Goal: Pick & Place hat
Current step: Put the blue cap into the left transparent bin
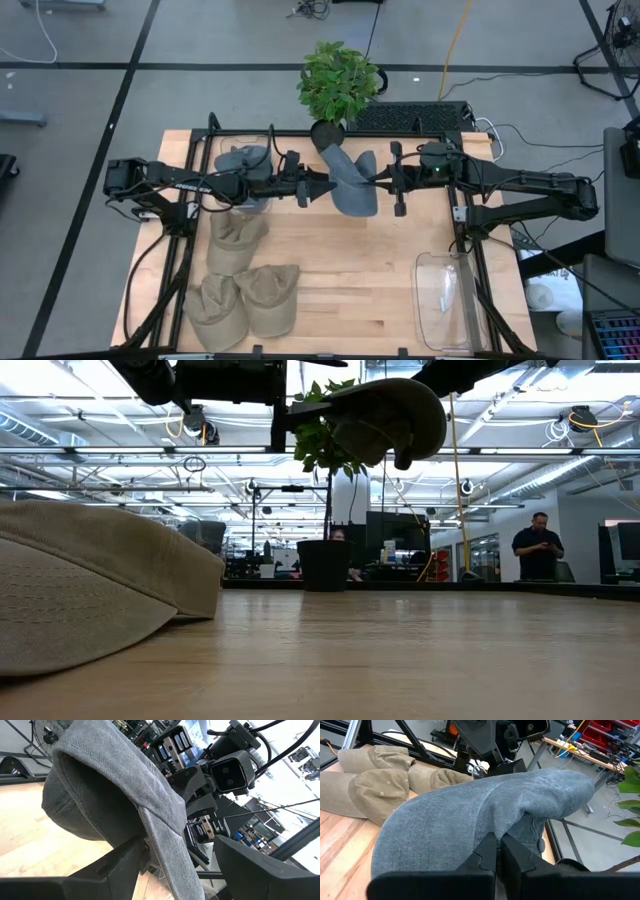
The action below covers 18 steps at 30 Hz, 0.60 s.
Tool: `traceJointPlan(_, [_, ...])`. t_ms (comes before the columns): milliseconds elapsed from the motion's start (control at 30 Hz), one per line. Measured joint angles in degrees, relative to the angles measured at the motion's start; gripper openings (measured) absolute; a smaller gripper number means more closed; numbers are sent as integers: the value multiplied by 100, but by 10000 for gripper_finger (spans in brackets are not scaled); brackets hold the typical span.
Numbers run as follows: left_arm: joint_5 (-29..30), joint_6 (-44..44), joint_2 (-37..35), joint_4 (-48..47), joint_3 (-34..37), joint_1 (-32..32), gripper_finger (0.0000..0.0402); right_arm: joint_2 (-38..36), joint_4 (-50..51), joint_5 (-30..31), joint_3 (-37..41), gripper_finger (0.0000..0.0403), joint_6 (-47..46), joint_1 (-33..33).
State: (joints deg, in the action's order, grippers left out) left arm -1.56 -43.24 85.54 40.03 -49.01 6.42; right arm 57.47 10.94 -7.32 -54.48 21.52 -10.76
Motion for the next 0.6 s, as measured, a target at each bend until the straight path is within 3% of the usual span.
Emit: traceJointPlan(600, [0, 100, -2, 0, 0, 0, 257, 0, 0, 1, 0, 0, 18, 0])
